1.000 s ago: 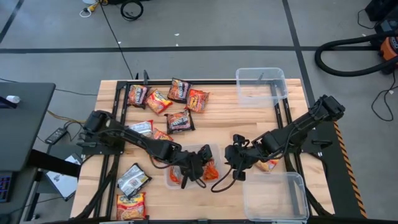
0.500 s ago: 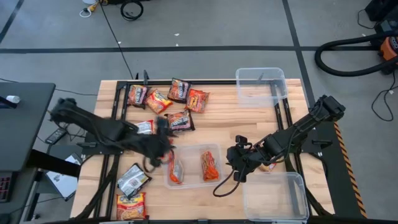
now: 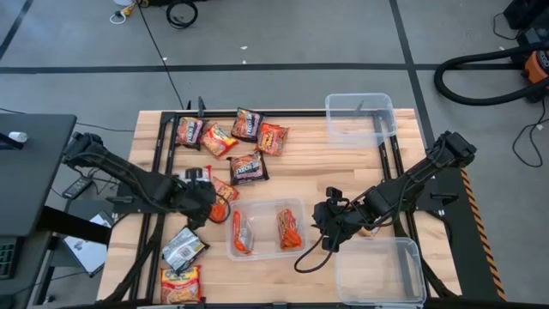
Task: Sort Maruchan noodles
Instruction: Put the orange noodle pack into the bottom left transparent bin
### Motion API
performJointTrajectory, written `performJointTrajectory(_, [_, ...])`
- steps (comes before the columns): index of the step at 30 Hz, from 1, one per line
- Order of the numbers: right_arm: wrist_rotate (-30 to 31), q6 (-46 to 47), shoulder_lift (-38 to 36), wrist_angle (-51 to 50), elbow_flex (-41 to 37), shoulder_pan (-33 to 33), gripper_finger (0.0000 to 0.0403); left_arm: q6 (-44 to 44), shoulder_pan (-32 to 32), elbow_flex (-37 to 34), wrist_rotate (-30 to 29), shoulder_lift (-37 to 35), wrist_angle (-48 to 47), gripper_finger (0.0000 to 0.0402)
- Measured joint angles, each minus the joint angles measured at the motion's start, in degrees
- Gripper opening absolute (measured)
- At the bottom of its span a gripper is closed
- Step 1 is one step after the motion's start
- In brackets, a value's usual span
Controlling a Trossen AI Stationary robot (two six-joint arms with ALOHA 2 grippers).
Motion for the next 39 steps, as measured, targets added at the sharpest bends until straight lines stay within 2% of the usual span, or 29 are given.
performJointTrajectory(3, [0.0,0.2,0.0,0.0,0.0,0.0,0.0137,0.0,0.5,-4.2,0.3,0.8,7.6,0.0191])
performJointTrajectory(8, [-0.3,1.1,0.0,-0.4,0.0,0.0,0.0137,1.8,0.2,-6.7,0.0,3.5,15.0,0.0234])
performJointTrajectory(14, [-0.2,1.1,0.0,-0.6,0.0,0.0,0.0137,2.5,-1.9,-7.3,-8.6,10.1,19.0,0.0251])
performJointTrajectory(17, [-0.2,1.1,0.0,-0.9,0.0,0.0,0.0137,-1.4,-2.1,-7.0,-10.5,13.2,21.3,0.025])
performJointTrajectory(21, [-0.3,1.3,0.0,-1.1,0.0,0.0,0.0137,-7.0,-2.0,-7.0,-11.6,15.5,20.9,0.025])
performJointTrajectory(25, [-0.3,1.4,0.0,-1.2,0.0,0.0,0.0137,-9.0,-2.4,-7.1,-10.2,15.6,20.5,0.0249])
performJointTrajectory(32, [-1.6,1.5,0.0,-1.4,0.0,0.0,0.0137,-6.3,-4.2,-4.9,-9.0,13.0,16.9,0.0249])
performJointTrajectory(39, [-1.6,2.6,0.0,-1.5,0.0,0.0,0.0137,-5.1,-4.2,0.4,-11.6,8.6,8.7,0.0249])
